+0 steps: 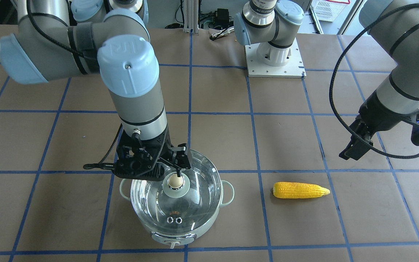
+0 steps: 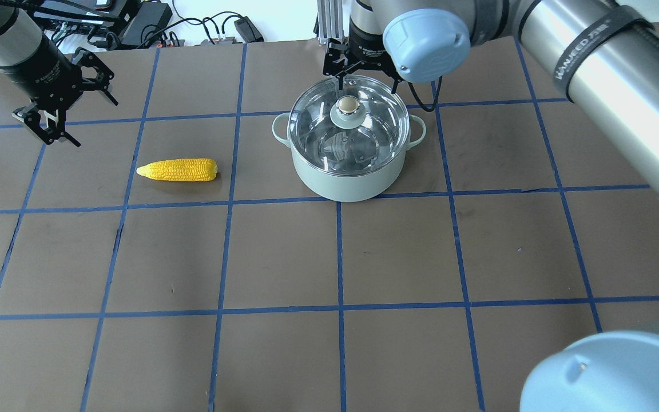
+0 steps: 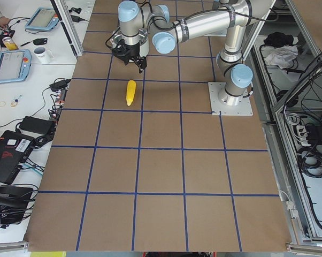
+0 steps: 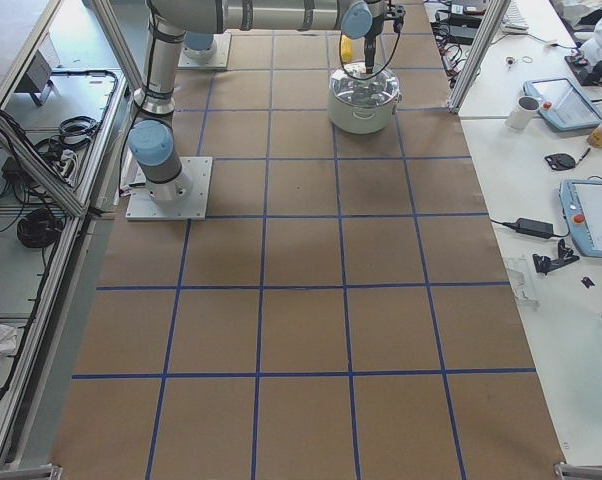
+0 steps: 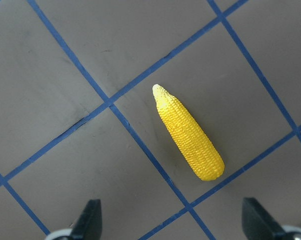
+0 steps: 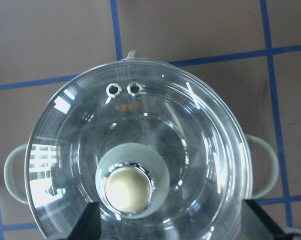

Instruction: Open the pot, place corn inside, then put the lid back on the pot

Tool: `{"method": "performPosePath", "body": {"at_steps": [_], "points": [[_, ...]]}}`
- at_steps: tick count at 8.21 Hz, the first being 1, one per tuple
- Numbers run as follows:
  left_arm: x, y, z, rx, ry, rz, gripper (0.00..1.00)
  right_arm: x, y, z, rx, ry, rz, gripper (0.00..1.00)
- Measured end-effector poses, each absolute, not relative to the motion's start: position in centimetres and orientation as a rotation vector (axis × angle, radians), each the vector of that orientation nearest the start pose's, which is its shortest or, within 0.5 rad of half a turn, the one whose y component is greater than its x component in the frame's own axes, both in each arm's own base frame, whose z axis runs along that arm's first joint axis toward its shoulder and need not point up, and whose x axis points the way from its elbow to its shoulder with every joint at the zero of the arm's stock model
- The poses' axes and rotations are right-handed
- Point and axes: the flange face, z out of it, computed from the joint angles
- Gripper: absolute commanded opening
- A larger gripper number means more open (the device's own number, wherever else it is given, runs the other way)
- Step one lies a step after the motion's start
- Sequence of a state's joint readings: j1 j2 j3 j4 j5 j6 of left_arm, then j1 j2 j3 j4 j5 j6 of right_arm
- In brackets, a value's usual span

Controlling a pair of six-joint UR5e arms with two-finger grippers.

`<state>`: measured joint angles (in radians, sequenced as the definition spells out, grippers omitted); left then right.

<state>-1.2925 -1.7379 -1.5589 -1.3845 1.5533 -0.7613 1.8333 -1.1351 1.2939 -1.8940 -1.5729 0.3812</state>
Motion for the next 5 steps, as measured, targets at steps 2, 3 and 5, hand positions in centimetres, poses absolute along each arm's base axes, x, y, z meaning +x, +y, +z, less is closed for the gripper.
{"method": "performPosePath", "body": {"at_steps": [2, 3, 5], "points": [[3.3, -58.5, 40.1, -1.858, 2.557, 0.027, 1.00, 32.1, -63.7, 37.5, 0.210, 3.061, -0.268, 0.96], [3.6, -59.0, 38.7, -1.998, 2.432, 0.063, 1.00, 32.7, -63.8, 36.7, 0.199, 3.058, -0.273, 0.92], [4.0, -60.2, 35.8, -2.124, 2.292, 0.099, 1.00, 33.3, -63.8, 36.0, 0.179, 3.057, -0.277, 0.79]]}}
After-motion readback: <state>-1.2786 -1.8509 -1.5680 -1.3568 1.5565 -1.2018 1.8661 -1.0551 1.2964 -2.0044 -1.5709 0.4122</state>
